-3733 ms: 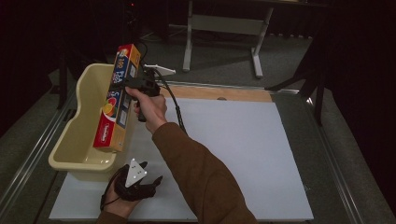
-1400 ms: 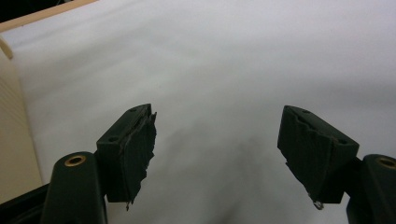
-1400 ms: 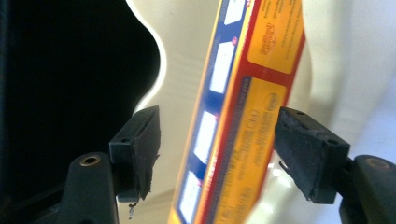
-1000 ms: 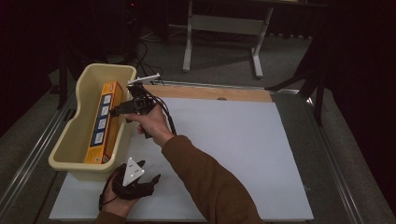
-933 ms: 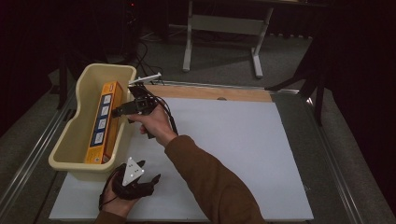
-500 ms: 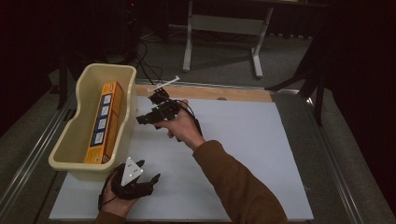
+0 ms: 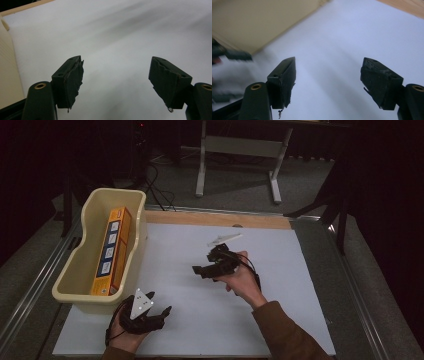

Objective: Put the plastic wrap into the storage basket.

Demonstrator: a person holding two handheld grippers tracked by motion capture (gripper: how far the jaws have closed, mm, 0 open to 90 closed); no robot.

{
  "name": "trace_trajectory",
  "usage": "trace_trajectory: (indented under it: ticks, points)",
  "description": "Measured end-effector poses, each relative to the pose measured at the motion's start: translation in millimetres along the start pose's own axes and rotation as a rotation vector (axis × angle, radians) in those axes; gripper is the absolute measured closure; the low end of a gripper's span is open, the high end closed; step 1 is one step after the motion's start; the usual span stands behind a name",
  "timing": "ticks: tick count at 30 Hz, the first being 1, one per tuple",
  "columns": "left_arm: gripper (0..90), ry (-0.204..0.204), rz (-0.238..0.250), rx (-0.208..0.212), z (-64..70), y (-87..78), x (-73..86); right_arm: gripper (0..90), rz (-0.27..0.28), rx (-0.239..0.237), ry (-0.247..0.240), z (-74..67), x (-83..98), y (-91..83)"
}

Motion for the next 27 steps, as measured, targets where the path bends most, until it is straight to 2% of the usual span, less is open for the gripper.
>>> trace_trajectory:
  ticks: [2, 3, 4, 5, 6, 8, 9, 10, 12, 16, 17, 19, 24, 27]
  points:
    - [27.3, 0.002, -0.002, -0.001, -0.2, 0.1, 0.0, 27.2, 0.012, 0.012, 0.017, 8.3, 14.6, -8.6]
    - [27.3, 0.001, -0.003, -0.003, -0.3, -0.1, 0.2, 26.8, 0.025, 0.043, 0.029, 15.0, 29.1, -17.6]
    - [27.3, 0.000, -0.002, -0.003, -0.4, -0.3, 0.3, 26.8, 0.025, 0.043, 0.029, 15.0, 29.1, -17.6]
    - [27.3, 0.000, -0.002, -0.003, -0.8, -1.0, 0.6, 26.7, 0.027, 0.069, 0.022, 17.5, 34.9, -20.7]
    - [27.3, -0.003, -0.003, -0.004, -1.1, -1.3, 0.8, 25.3, 0.028, 0.117, 0.001, 22.4, 53.0, -29.3]
    - [27.3, -0.004, -0.003, -0.008, -2.0, -1.5, 0.9, 25.0, 0.030, 0.128, -0.005, 24.1, 59.0, -32.1]
    - [27.3, -0.006, -0.003, -0.009, -2.4, -1.6, 0.9, 24.9, 0.035, 0.144, -0.007, 26.3, 66.8, -36.0]
    - [27.3, -0.007, -0.003, -0.011, -2.8, -1.8, 1.1, 24.7, 0.045, 0.172, -0.009, 32.0, 83.5, -45.7]
    - [27.3, -0.008, -0.003, -0.014, -3.0, -1.8, 1.2, 24.7, 0.051, 0.177, -0.004, 33.9, 88.6, -49.3]
    - [27.3, -0.007, -0.006, -0.017, -3.6, -2.1, 1.5, 24.8, 0.094, 0.214, 0.019, 44.7, 113.6, -70.3]
    - [27.3, -0.008, -0.007, -0.017, -3.6, -2.4, 1.9, 24.8, 0.108, 0.227, 0.024, 48.6, 123.8, -79.9]
    - [27.3, -0.009, -0.007, -0.018, -3.7, -2.5, 2.0, 24.8, 0.117, 0.233, 0.028, 49.9, 127.4, -83.5]
    - [27.3, -0.010, -0.009, -0.022, -4.4, -2.6, 2.3, 24.8, 0.158, 0.270, 0.063, 57.7, 151.3, -104.1]
    - [27.3, -0.012, -0.005, -0.027, -4.8, -4.1, 2.0, 24.8, 0.187, 0.281, 0.081, 56.5, 162.8, -113.4]
Point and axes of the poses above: each handheld gripper's, and its own axes: y roughly forward along the jaws, x roughly out of its underside, z roughly to its right, the point moved 4 cm from there along y, roughly forward along the jaws, and after that the axes turned 7 degrees about -x, right-handed, at the moved point
